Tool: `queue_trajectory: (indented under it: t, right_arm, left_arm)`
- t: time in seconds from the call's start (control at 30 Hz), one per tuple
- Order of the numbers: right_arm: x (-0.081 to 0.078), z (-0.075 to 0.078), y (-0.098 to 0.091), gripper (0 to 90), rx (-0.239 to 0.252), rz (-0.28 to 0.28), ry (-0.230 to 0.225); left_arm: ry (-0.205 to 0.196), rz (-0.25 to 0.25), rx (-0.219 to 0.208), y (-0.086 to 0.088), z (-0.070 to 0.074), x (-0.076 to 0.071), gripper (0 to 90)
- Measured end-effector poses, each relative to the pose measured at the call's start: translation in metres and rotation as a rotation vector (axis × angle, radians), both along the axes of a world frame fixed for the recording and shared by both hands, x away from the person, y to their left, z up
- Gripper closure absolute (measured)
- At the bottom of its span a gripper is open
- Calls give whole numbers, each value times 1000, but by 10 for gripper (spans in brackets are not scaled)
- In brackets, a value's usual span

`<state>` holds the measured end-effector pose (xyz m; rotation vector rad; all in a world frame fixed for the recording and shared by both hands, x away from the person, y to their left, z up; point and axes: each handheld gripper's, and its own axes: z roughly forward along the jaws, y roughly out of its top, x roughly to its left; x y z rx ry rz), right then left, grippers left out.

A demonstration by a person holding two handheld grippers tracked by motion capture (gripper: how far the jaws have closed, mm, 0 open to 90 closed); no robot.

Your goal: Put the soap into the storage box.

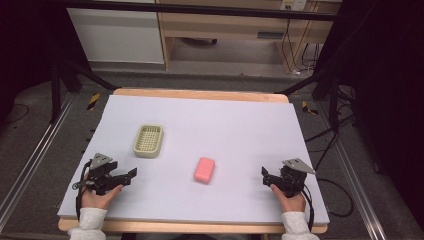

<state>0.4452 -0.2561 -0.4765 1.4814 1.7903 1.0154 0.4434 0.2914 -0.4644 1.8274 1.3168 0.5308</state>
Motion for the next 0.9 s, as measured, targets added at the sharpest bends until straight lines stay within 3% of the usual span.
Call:
queue_trajectory:
  t: [0.07, 0.2, 0.4, 0.9]
  right_arm:
    - [-1, 1, 0, 46, 8, 12, -13]
    - [-2, 0, 2, 53, 8, 24, 5]
    - [-5, 3, 2, 56, 13, 10, -14]
    - [-3, 2, 5, 57, 40, 60, 20]
  left_arm:
    - [-12, 4, -8, -2, 3, -2, 208]
    - [-14, -7, 0, -5, 6, -4, 229]
    - [-18, -29, -4, -13, 10, -8, 258]
    - [-7, -99, 20, -35, 18, -9, 251]
